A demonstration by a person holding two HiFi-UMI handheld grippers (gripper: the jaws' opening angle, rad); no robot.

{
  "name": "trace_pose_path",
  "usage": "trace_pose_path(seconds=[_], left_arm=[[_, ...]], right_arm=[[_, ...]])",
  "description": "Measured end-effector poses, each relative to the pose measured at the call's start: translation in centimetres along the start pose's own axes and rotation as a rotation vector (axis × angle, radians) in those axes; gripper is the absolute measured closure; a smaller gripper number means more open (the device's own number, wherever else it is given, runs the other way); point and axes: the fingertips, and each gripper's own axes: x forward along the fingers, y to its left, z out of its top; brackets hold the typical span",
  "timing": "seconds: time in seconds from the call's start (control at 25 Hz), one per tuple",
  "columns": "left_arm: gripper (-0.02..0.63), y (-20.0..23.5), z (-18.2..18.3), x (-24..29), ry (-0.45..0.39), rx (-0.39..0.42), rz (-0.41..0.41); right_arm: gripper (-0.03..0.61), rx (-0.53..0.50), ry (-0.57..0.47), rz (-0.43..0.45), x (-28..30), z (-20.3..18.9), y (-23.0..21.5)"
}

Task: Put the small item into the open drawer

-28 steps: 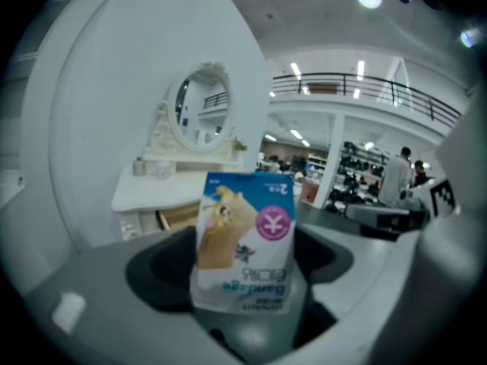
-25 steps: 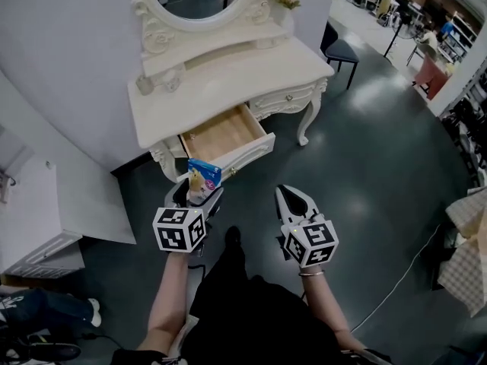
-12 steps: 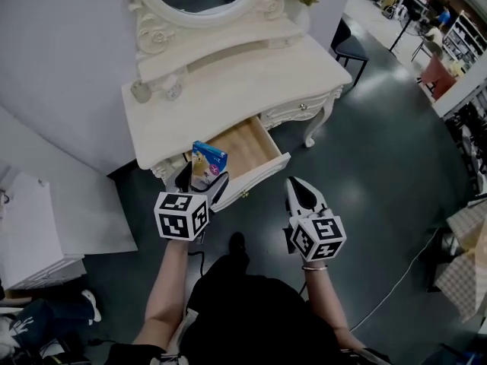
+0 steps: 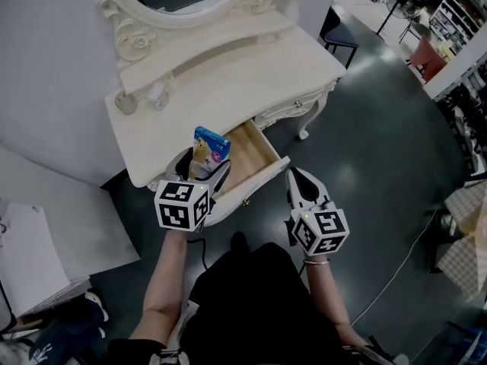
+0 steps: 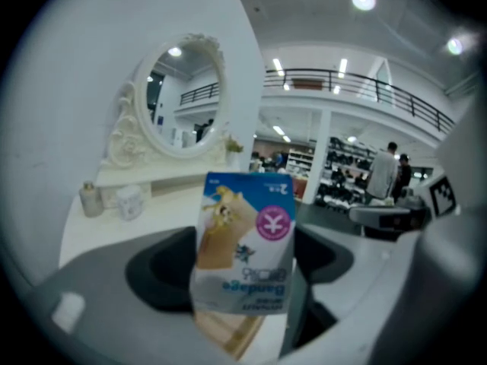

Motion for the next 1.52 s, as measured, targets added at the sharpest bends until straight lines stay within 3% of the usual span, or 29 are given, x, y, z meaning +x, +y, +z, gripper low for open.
trace_pose_path(seconds=[0.44,1.0,1.52], left_arm=[[0.209,-1.3,-1.3,6.1,0.122,0.121,-0.073],[0.209,-2.3,-4.4,12.2,0.285,0.237,-0.134],[0.209,-3.4,-9.3,17.2,0.463,0.285,-0.221]], right_arm=[[0.574,0.025,-0.002,-0.087,0.3,0.4,-3.9],[0.574,0.087,0.033,-0.077,2.9,-0.2,-6.8],[0.574,0.118,0.066,-0.077,5.0,-1.1,-9.5]])
